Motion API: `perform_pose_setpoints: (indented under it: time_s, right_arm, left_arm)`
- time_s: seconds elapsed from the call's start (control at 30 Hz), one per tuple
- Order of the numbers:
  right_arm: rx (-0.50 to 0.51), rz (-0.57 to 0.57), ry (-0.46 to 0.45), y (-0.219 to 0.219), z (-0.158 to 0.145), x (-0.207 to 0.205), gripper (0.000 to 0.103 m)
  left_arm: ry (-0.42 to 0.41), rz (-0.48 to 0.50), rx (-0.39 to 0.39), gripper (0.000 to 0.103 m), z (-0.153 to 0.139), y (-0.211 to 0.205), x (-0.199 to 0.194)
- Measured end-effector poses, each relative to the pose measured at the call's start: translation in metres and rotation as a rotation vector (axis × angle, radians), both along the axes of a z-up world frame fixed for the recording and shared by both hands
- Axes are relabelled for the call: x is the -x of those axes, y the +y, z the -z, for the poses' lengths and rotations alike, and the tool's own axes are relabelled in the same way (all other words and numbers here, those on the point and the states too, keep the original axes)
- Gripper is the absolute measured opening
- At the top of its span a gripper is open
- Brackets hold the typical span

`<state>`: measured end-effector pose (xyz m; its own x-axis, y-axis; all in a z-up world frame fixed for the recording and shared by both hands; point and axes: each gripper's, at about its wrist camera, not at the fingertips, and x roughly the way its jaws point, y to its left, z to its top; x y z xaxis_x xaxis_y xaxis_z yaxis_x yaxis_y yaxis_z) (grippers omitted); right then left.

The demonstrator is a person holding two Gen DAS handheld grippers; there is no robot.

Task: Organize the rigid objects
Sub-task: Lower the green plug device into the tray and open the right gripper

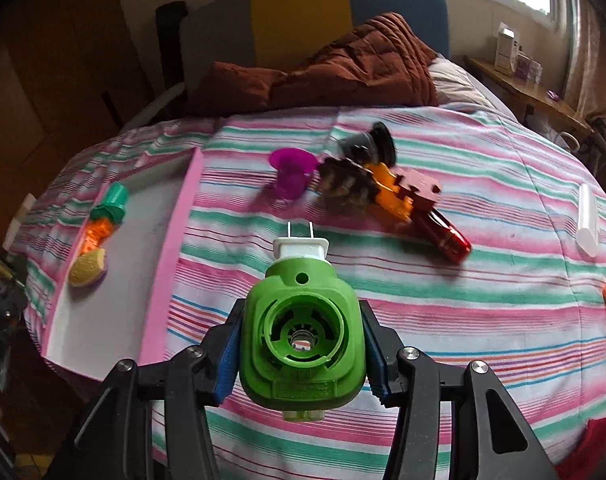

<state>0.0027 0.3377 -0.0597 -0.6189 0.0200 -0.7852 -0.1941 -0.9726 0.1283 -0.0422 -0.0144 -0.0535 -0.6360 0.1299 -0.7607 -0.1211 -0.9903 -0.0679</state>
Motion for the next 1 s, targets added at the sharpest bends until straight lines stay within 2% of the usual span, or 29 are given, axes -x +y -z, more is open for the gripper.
perform_pose_setpoints:
  time_s: [0.23,0.5,0.7,1.0]
  right_arm:
    - [0.075,-0.187,0.06,-0.082,-0.023,0.026,0.052]
    - [0.127,-0.363,-0.001,-0.165,-0.001,0.057,0.052]
    - [0.115,-0.4,-0.076,-0.206,0.024,0.071,0.052]
    - [0.137,-0.391,-0.152,-0.229,0.051,0.079,0.054]
  left_arm:
    - [-0.004,-0.033,-0.007,0.048,0.001,-0.012,0.002]
    - [-0.002,-0.064,-0.01,0.048,0.002,-0.025,0.003]
    - [-0.002,-0.085,-0.01,0.048,0.003,-0.034,0.004]
    - [-0.01,-0.107,-0.005,0.048,0.006,-0.043,0.007]
